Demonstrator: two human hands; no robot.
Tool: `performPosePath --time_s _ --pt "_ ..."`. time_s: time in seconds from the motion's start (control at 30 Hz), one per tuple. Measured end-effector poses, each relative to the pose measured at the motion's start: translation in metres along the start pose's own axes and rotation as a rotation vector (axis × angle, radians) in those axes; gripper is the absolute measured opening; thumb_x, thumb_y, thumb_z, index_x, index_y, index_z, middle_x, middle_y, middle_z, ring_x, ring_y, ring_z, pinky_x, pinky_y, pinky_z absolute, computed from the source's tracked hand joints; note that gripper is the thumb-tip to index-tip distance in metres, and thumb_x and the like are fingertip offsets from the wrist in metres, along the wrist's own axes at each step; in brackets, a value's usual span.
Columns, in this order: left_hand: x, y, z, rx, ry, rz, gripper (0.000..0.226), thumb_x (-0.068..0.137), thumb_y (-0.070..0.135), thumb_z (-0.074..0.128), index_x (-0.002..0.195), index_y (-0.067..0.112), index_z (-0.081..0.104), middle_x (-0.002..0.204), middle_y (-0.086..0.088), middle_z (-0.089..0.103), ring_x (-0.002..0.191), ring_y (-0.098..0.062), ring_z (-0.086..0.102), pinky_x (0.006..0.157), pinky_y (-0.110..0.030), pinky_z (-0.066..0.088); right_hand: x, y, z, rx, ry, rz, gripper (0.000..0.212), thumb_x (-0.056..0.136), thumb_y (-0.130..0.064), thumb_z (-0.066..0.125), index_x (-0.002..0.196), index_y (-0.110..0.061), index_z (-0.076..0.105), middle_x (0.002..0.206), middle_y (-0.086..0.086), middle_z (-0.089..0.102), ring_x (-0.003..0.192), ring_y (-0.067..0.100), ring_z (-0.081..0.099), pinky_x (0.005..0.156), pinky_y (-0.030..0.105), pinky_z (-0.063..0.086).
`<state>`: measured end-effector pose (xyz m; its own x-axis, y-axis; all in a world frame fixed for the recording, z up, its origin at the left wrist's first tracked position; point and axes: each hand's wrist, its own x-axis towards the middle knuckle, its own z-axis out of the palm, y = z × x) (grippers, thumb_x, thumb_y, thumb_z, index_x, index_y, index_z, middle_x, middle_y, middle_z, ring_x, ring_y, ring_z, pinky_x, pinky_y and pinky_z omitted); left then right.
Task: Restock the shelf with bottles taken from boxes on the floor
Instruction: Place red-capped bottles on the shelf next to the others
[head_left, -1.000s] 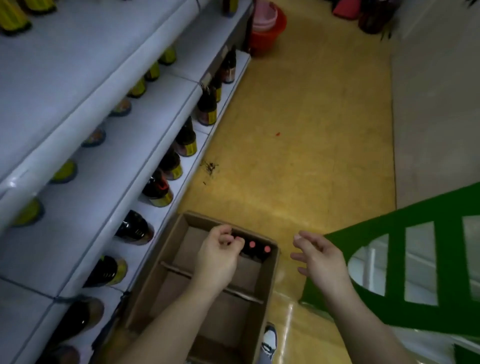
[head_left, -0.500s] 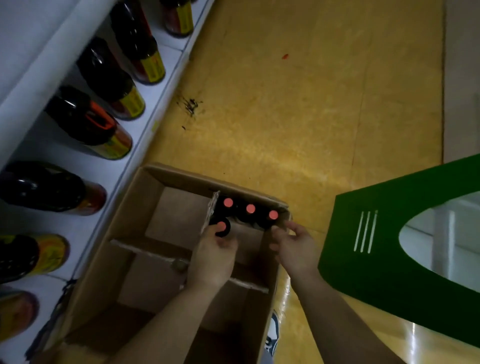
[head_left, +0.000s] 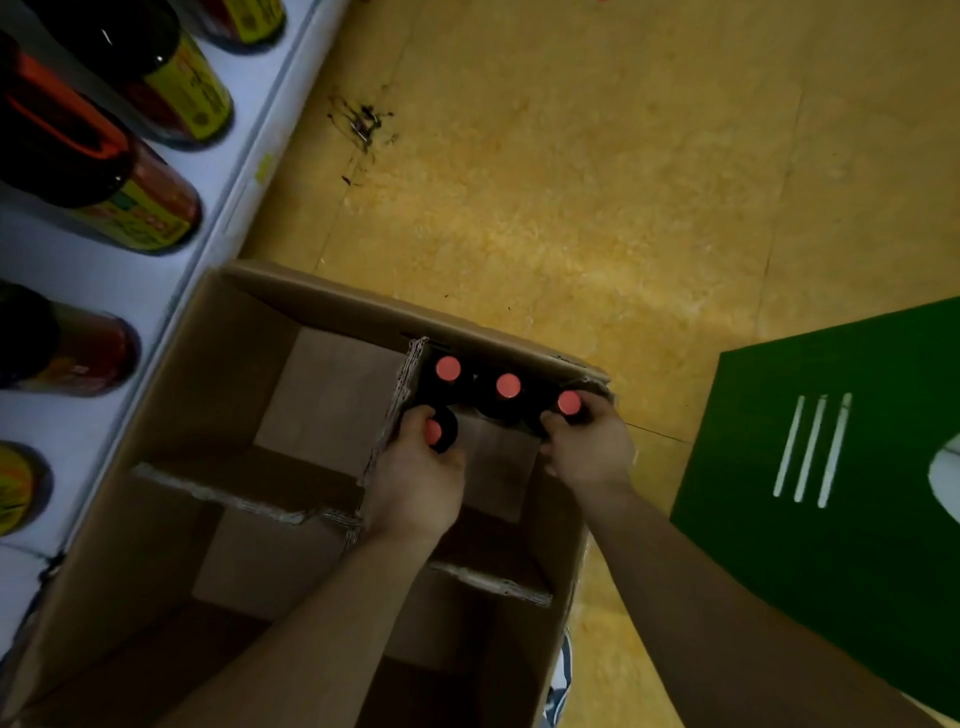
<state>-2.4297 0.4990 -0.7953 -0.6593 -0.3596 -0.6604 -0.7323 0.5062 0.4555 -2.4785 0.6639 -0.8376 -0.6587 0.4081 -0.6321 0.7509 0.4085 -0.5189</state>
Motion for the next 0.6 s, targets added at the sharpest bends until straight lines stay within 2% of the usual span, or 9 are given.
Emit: performPosePath --time_s 0.1,0.27,0.4,0.5,0.6 --pt "0.006 0.000 0.005 0.004 0.027 0.005 0.038 0.101 0.032 0.058 0.137 0.035 0.046 0.121 -0.001 0.066 0.111 -0.030 0.064 0.084 -0.040 0.054 0.010 0.001 0.008 -0.009 -0.001 -0.011 0.046 0.077 -0.040 0.074 0.122 -0.040 0.062 0.105 -0.004 0.074 0.093 0.028 0.075 0.082 0.051 0.063" --pt "0.012 -0.003 0.010 0.020 0.090 0.061 0.026 0.101 0.027 0.059 0.125 0.030 0.049 0.099 0.010 0.050 0.105 -0.026 0.063 0.078 -0.040 0.055 0.008 -0.004 0.012 -0.058 0.051 -0.066 0.036 0.086 -0.026 0.074 0.119 -0.035 0.064 0.106 -0.002 0.073 0.096 0.028 0.073 0.084 0.050 0.062" --pt "0.014 -0.006 0.010 0.052 0.111 0.076 0.032 0.098 0.028 0.064 0.123 0.025 0.044 0.101 0.002 0.062 0.100 -0.028 0.067 0.079 -0.047 0.059 0.001 -0.004 0.006 -0.156 0.059 -0.135 0.029 0.098 -0.017 0.064 0.126 -0.017 0.062 0.114 0.005 0.070 0.108 0.027 0.066 0.096 0.045 0.057" --pt "0.016 -0.007 0.008 0.093 0.116 0.094 0.032 0.098 0.029 0.063 0.121 0.023 0.042 0.108 -0.003 0.067 0.101 -0.030 0.068 0.079 -0.051 0.059 -0.005 -0.002 0.005 -0.203 0.065 -0.189 0.029 0.098 -0.017 0.063 0.127 -0.014 0.061 0.111 0.008 0.071 0.105 0.031 0.068 0.091 0.046 0.059" --pt "0.018 -0.010 0.008 0.096 0.110 0.096 0.028 0.099 0.028 0.061 0.120 0.025 0.043 0.103 0.002 0.064 0.101 -0.028 0.066 0.072 -0.042 0.052 -0.012 -0.001 0.004 -0.225 0.077 -0.216 0.028 0.097 -0.021 0.064 0.124 -0.015 0.060 0.105 0.007 0.072 0.097 0.031 0.070 0.084 0.049 0.061"
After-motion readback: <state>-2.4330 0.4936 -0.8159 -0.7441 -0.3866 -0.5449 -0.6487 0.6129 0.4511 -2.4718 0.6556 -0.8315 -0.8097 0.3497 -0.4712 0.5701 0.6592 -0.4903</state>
